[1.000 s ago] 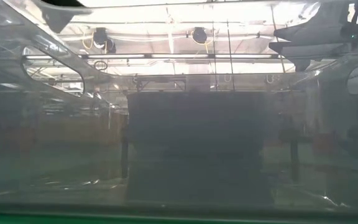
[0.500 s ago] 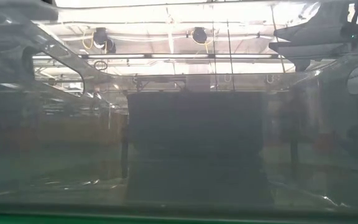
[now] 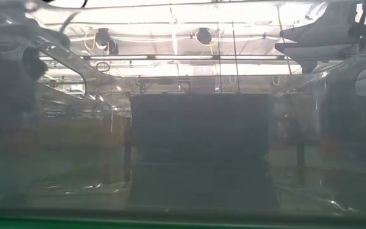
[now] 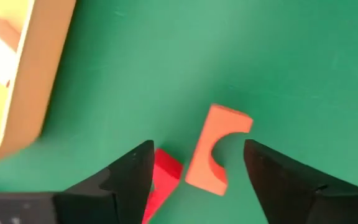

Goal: Sort & place blocks by color
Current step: Put the top left orange wooden block into the white bin

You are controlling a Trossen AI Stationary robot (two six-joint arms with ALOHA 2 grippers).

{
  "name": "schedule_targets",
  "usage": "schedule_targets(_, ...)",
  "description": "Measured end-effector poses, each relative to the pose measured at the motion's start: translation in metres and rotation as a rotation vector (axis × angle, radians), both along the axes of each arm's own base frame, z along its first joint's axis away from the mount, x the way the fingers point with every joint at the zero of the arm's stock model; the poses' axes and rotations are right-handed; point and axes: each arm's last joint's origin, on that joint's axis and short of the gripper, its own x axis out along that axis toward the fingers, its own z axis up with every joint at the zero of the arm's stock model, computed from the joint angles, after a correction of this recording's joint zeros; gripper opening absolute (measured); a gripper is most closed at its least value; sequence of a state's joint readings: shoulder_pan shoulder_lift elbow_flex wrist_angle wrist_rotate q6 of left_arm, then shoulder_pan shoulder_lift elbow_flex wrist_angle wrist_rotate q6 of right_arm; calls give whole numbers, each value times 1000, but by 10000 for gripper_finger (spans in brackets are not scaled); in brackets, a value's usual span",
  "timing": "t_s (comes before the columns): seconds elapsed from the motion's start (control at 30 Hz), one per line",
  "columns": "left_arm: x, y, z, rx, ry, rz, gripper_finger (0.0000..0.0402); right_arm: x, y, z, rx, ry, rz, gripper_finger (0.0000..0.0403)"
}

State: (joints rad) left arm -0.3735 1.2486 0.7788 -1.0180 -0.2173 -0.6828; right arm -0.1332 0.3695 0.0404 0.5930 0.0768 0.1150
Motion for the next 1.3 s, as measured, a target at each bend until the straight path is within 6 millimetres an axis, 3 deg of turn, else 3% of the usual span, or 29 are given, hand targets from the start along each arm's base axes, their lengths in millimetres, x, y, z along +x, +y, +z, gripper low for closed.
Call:
schedule_targets(0.23,12,9,-16,-21,107,9,274,0,0,0,0,0,0,210)
schedule_targets(0.47,18,17,-25,-47,158,47,244,0,0,0,0,0,0,210)
schedule_targets(0.8,21,24,-26,-183,182,108,232,0,0,0,0,0,0,210)
schedule_targets(1.17,20,19,-26,-210,199,-11,232,0,0,0,0,0,0,210)
schedule_targets(1.3,20,19,-26,-211,193,17,232,0,0,0,0,0,0,210)
